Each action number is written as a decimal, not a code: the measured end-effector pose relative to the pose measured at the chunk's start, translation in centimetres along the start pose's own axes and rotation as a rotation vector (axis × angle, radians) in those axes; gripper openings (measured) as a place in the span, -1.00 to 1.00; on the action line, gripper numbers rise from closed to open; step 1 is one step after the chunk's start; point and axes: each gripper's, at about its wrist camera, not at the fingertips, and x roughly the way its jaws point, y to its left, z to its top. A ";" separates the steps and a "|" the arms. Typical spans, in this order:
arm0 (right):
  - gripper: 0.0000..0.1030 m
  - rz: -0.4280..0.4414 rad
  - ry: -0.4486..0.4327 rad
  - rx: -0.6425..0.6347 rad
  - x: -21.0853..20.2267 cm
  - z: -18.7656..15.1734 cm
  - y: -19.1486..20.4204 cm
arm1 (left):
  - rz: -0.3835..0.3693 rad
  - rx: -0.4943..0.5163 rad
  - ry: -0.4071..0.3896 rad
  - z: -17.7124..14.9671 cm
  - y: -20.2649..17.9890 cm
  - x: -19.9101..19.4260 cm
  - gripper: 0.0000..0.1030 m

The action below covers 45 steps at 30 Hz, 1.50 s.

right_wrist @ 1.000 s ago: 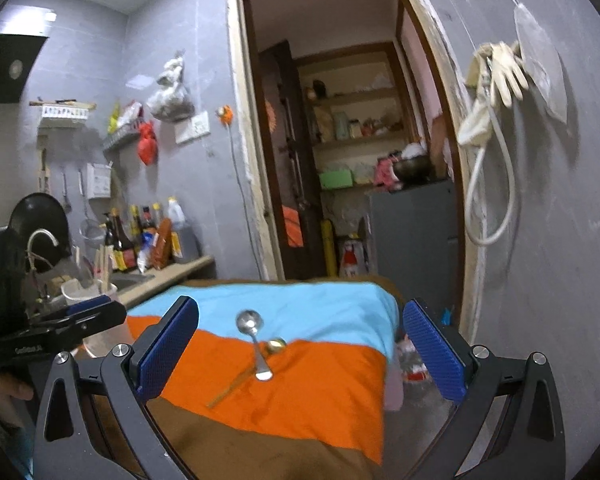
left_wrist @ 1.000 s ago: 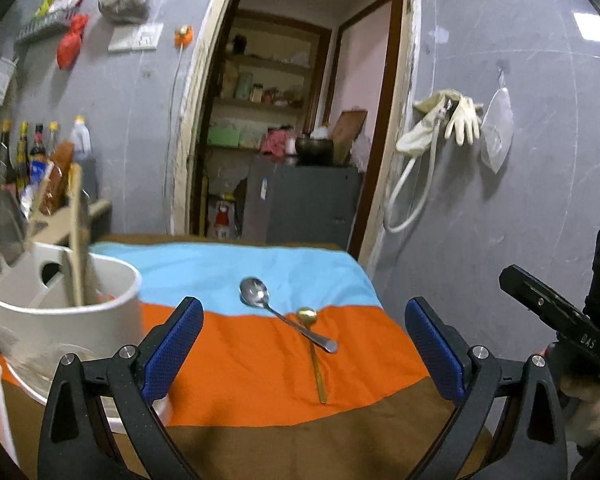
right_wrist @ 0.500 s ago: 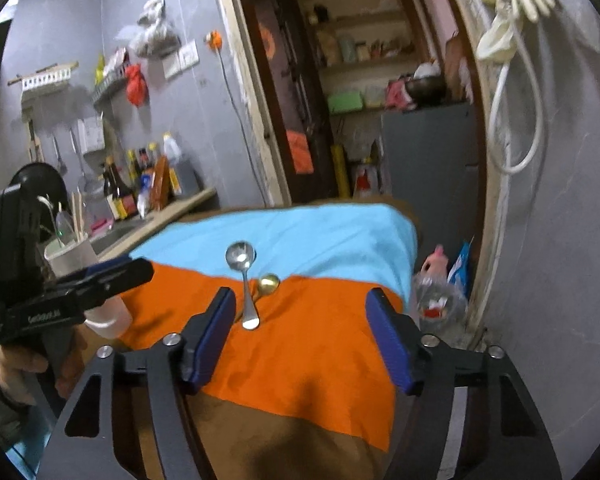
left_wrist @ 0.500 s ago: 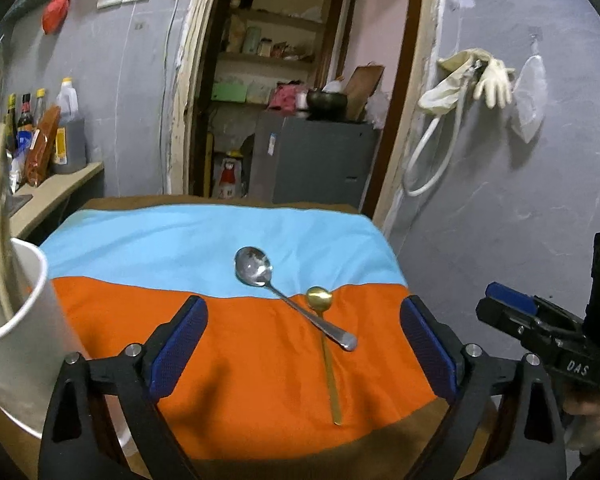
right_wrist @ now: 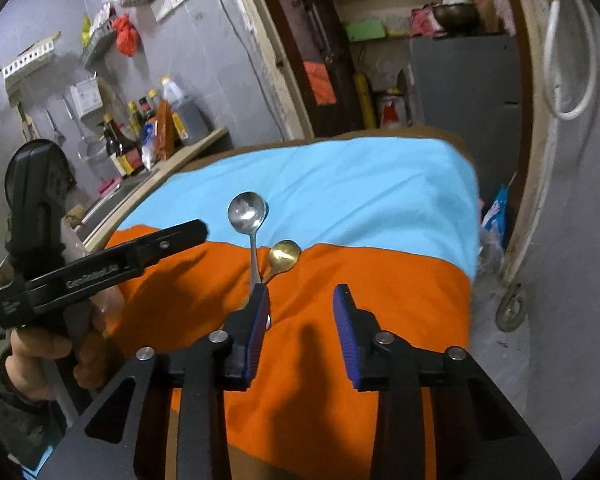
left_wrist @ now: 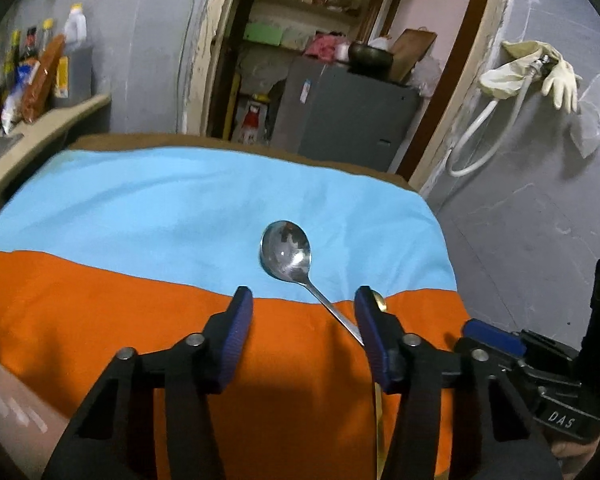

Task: Organize utensils
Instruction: 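Close the left tool on the silver spoon while the right tool grasps the gold spoon, then lift both spoons and carry them up toward the white basket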

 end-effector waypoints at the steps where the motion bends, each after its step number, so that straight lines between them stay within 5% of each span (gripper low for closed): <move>1: -0.47 0.009 0.013 -0.002 0.5 0.3 0.0 | -0.005 -0.010 0.008 0.2 0.2 0.3 -0.20; 8: -0.52 0.042 0.076 0.010 3.1 1.9 -0.4 | -0.006 -0.071 0.003 1.9 2.1 1.7 -0.22; 23: -0.62 0.146 0.158 0.099 6.5 3.2 -2.5 | -0.160 -0.244 0.077 4.2 6.4 4.6 -0.38; 25: -0.80 0.135 0.163 0.102 6.6 3.2 -2.6 | -0.164 -0.238 0.079 4.4 6.5 4.5 -0.43; 31: -0.92 0.125 0.161 0.109 6.7 3.3 -2.5 | -0.177 -0.236 0.118 4.5 6.4 5.1 -0.95; 39: -0.96 0.114 0.121 0.151 5.5 2.7 -2.9 | -0.165 -0.154 0.055 4.5 4.6 3.8 -0.98; 45: -0.96 0.095 0.117 0.155 4.4 2.3 -3.0 | -0.132 -0.101 0.111 3.3 3.2 3.9 -0.97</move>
